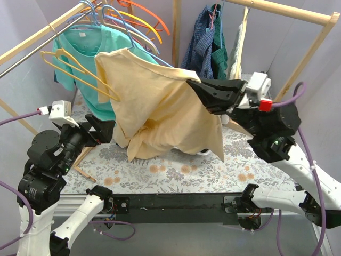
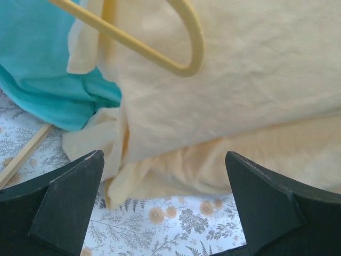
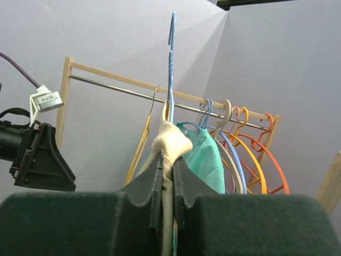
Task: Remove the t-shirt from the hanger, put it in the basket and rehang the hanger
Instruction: Pick up the hanger from the clothesline.
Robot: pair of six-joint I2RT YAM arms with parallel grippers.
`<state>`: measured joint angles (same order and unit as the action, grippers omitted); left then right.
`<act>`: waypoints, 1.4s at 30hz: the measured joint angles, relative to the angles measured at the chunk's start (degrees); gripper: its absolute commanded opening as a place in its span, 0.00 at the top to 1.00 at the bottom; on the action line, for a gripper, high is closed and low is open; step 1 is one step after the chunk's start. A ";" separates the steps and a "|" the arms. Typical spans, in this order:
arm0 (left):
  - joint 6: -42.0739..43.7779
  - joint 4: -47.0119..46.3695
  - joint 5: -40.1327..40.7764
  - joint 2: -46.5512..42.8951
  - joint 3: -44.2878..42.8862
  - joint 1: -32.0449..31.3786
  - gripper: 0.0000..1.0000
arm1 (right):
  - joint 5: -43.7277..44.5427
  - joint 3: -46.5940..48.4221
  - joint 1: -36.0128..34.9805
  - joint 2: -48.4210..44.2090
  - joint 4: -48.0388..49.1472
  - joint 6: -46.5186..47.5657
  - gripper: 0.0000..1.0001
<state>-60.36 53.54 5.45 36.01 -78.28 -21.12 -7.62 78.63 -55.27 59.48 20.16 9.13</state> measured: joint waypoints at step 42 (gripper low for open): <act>3.08 -21.55 -35.50 -8.74 15.15 0.00 0.04 | -13.33 -30.95 0.00 -17.00 -0.48 -21.05 0.99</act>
<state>-57.28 31.99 -30.04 27.27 -63.13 -21.12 -20.95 47.68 -55.27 42.48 19.68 -11.92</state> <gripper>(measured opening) 0.968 0.142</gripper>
